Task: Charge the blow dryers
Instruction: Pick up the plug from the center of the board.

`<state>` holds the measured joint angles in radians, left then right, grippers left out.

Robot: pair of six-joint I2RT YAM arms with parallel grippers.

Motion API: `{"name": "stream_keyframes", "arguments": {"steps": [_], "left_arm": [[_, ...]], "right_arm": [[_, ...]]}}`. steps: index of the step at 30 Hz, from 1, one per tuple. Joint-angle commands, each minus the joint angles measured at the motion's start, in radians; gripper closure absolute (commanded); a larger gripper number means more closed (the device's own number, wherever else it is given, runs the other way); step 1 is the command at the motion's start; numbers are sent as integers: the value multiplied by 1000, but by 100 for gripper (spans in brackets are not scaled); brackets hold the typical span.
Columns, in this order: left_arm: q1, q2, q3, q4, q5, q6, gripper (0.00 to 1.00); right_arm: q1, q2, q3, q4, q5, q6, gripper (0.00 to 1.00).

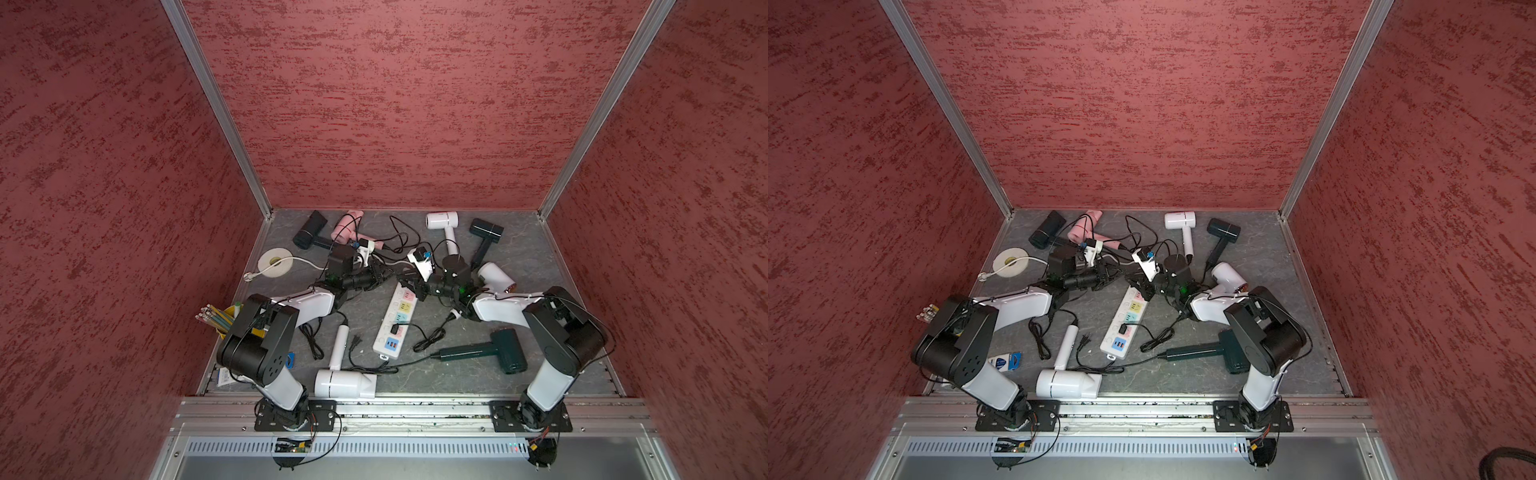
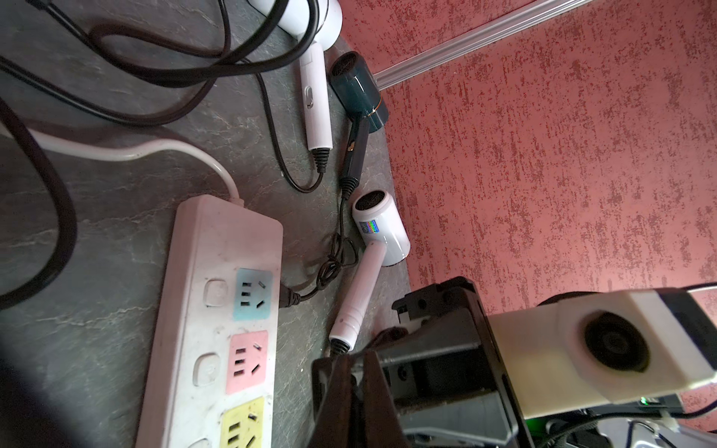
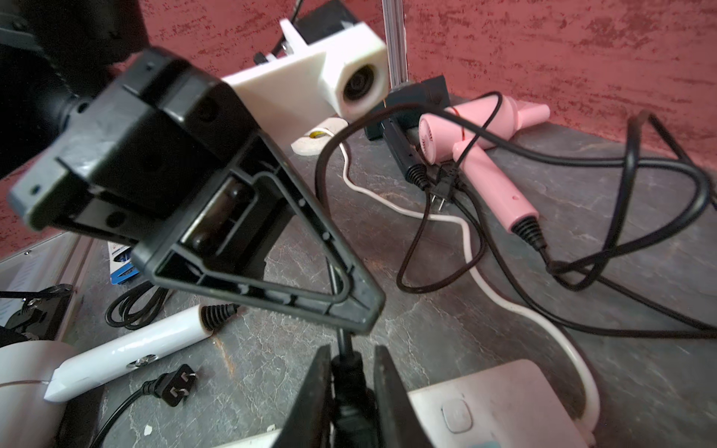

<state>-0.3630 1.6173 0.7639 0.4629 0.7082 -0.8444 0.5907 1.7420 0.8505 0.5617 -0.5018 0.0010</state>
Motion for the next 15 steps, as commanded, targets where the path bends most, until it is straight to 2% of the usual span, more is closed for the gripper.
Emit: {"name": "stream_keyframes", "arguments": {"steps": [1, 3, 6, 11, 15], "left_arm": [[-10, -12, 12, -47, -24, 69, 100], [-24, -23, 24, -92, -52, 107, 100], [-45, -38, 40, -153, -93, 159, 100], [-78, -66, 62, -250, -184, 238, 100], [-94, -78, 69, -273, -209, 261, 100]], "right_arm": [[9, -45, 91, -220, 53, -48, 61], [9, -50, 143, -339, 71, -74, 53], [9, -49, 213, -496, 93, -116, 51], [9, -64, 266, -658, 120, -189, 52], [10, -62, 297, -705, 99, -214, 60]]}}
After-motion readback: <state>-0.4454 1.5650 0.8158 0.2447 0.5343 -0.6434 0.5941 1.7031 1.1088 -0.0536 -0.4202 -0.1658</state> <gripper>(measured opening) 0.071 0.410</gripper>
